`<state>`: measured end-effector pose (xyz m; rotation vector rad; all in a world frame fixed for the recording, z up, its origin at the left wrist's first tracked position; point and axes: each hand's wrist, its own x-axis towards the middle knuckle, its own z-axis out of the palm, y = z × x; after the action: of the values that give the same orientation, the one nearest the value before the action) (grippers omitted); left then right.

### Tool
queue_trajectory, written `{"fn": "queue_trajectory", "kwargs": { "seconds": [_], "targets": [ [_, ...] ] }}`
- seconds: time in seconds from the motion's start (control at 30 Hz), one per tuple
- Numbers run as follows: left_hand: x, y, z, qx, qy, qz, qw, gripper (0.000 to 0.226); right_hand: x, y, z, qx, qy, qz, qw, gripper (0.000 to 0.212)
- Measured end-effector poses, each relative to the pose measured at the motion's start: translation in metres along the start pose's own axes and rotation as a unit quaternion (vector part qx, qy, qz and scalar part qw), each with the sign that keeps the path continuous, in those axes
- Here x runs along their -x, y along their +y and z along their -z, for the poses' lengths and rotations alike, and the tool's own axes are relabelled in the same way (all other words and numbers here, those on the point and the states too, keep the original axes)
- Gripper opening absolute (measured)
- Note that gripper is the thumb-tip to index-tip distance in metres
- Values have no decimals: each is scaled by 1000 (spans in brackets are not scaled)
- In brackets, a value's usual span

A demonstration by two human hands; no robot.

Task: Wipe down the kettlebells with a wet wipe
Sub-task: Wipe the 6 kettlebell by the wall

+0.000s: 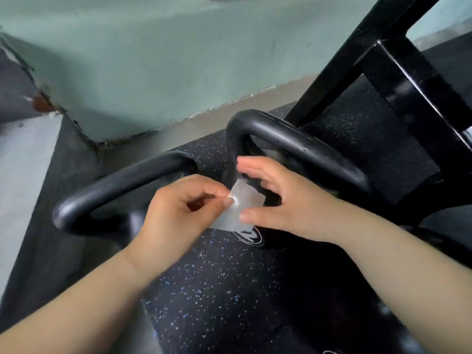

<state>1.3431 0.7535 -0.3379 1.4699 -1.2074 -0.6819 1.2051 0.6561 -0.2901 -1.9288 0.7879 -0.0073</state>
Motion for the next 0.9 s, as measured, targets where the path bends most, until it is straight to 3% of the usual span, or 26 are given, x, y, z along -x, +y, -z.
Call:
{"fn": "queue_trajectory", "kwargs": {
  "seconds": [0.1,0.2,0.3,0.37,0.4,0.47,0.57,0.67,0.9],
  "targets": [
    [7,-7,16,-33,39,-20,999,12,-22,-9,-33,-41,-31,11,999,29],
    [13,-12,40,-114,77,-49,989,19,-39,-14,-43,-33,21,15,999,23],
    [18,-19,78,-174,154,-22,972,27,-53,-21,-40,-7,209,33,977,22],
    [22,-30,98,-200,161,27,966,44,-67,-31,-41,68,326,111,936,11],
    [25,-36,105,-205,152,61,965,58,-76,-34,-45,104,348,155,919,11],
    [34,-49,113,-218,136,123,959,69,-94,-33,-60,178,315,213,907,17],
    [47,-60,119,-245,171,146,943,57,-107,-22,-85,252,226,239,910,29],
    [52,-67,123,-228,206,158,938,44,-108,-17,-97,241,235,255,906,37],
    [54,-74,129,-160,195,146,957,47,-119,-48,-167,293,189,380,857,29]
  ]
}}
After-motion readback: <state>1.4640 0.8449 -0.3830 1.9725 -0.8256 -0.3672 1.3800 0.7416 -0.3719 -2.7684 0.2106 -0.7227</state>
